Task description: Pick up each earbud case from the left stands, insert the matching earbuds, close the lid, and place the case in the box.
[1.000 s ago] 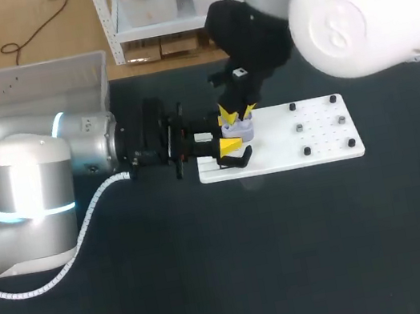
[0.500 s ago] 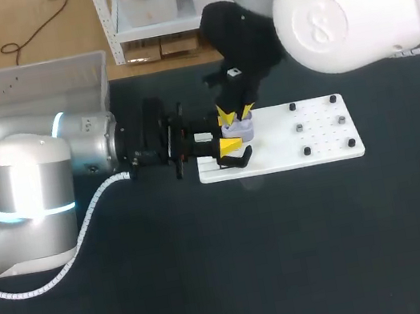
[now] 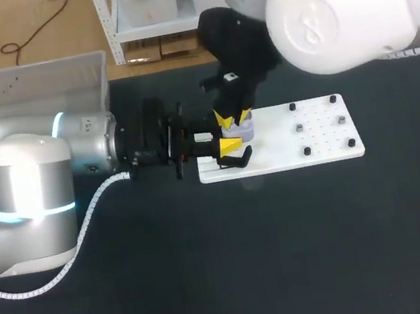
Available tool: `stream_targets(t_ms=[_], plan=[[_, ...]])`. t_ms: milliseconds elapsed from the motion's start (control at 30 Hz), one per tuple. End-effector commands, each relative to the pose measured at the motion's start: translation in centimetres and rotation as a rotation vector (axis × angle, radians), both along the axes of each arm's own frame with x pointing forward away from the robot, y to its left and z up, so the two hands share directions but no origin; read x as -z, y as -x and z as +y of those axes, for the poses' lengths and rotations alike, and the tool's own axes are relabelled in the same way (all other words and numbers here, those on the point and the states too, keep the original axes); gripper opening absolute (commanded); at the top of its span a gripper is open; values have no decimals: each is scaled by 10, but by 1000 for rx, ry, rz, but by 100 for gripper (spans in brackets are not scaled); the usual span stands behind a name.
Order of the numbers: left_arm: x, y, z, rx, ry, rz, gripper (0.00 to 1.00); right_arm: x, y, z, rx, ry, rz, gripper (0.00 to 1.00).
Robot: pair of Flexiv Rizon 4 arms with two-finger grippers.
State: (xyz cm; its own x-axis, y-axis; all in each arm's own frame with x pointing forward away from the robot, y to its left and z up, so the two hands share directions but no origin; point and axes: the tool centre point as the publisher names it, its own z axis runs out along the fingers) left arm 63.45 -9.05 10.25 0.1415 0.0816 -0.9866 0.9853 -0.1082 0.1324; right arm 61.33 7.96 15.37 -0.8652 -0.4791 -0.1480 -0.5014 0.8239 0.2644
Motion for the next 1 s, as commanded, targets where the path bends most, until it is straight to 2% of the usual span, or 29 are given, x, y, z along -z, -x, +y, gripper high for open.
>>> stream_targets(t_ms=[33,1000], plan=[[1,1,0,-3,2,-2,0,2,-3,0,1,4,4,0],[1,1,0,-3,2,-2,0,6,-12,-4,16,22,5,0]])
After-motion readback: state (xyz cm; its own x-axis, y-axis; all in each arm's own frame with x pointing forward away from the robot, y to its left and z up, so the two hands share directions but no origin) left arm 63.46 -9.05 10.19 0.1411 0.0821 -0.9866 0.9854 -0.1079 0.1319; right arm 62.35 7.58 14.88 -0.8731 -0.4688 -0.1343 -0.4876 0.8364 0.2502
